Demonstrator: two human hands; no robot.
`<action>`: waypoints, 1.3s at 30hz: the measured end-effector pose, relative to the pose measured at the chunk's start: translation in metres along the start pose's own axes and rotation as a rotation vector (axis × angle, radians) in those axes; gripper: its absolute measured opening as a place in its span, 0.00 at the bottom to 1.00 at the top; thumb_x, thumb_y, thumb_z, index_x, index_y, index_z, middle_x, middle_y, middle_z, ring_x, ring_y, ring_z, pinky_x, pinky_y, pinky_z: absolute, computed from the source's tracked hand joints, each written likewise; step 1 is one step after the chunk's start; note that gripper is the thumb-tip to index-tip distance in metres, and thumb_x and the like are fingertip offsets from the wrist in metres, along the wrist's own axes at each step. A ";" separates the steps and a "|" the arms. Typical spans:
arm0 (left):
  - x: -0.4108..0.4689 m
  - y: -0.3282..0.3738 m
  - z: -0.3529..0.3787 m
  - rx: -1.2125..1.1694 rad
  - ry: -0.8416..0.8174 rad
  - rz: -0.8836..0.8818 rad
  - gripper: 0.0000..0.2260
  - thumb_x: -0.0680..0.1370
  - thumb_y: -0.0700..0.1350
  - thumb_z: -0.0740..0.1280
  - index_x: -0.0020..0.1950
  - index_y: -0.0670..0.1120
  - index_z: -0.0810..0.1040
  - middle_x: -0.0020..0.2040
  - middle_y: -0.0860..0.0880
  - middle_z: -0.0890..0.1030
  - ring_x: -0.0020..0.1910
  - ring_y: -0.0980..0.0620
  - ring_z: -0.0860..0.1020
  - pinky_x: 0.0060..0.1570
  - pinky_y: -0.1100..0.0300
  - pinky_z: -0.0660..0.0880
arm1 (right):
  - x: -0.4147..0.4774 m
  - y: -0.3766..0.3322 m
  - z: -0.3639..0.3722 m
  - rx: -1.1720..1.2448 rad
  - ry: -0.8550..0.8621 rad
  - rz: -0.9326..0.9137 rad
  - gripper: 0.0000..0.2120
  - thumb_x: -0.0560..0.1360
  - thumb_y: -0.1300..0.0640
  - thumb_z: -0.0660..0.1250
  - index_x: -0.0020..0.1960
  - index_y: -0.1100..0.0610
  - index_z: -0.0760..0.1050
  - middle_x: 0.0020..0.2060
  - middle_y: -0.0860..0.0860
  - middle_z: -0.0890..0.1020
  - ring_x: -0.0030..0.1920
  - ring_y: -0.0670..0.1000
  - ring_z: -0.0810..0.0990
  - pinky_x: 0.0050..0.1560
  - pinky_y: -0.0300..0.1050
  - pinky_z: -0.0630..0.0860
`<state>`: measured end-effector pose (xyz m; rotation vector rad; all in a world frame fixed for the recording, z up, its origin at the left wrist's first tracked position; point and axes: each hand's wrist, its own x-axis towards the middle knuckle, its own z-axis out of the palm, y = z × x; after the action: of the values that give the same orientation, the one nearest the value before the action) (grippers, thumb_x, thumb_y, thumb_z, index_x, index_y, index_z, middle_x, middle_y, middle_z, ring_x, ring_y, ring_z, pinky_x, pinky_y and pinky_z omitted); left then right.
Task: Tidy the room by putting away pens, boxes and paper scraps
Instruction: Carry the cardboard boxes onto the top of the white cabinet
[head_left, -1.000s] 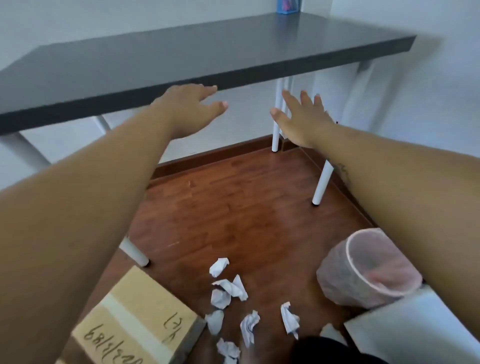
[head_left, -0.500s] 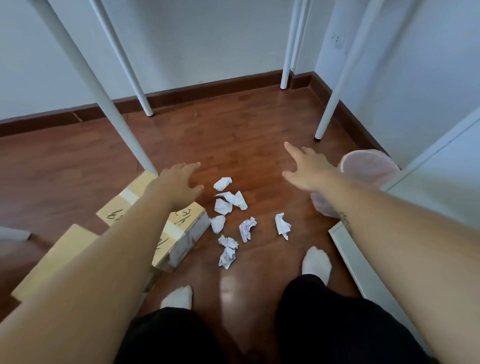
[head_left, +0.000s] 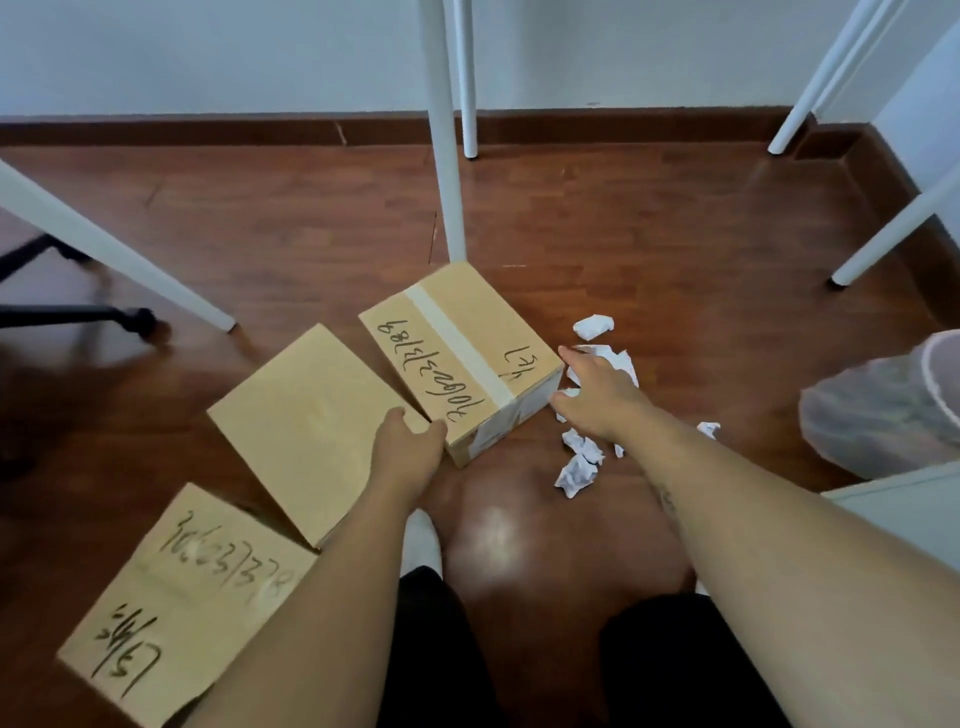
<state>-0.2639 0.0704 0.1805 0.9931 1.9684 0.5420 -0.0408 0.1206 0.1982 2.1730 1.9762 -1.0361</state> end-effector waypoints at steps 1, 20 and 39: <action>0.006 -0.005 0.009 -0.050 0.011 -0.027 0.28 0.80 0.47 0.66 0.76 0.38 0.62 0.73 0.43 0.70 0.70 0.44 0.69 0.59 0.61 0.66 | 0.009 0.000 0.006 0.003 -0.014 0.001 0.33 0.77 0.47 0.61 0.79 0.45 0.52 0.77 0.53 0.60 0.74 0.60 0.62 0.71 0.56 0.65; 0.094 -0.031 0.096 -0.266 0.211 -0.218 0.16 0.79 0.45 0.64 0.65 0.40 0.72 0.59 0.45 0.70 0.60 0.42 0.73 0.63 0.48 0.71 | 0.177 0.013 0.070 0.274 -0.043 0.093 0.22 0.71 0.54 0.62 0.65 0.55 0.71 0.61 0.54 0.78 0.61 0.58 0.76 0.62 0.57 0.75; 0.100 -0.050 0.145 -0.609 0.468 -0.476 0.11 0.78 0.50 0.69 0.57 0.52 0.70 0.52 0.52 0.77 0.51 0.51 0.75 0.52 0.59 0.68 | 0.198 0.073 0.095 0.708 -0.209 0.107 0.29 0.72 0.47 0.73 0.70 0.50 0.68 0.59 0.47 0.79 0.60 0.51 0.77 0.61 0.51 0.75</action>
<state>-0.1980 0.1224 0.0176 0.0078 2.1314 1.0756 -0.0227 0.2384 -0.0007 2.2696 1.5205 -2.0826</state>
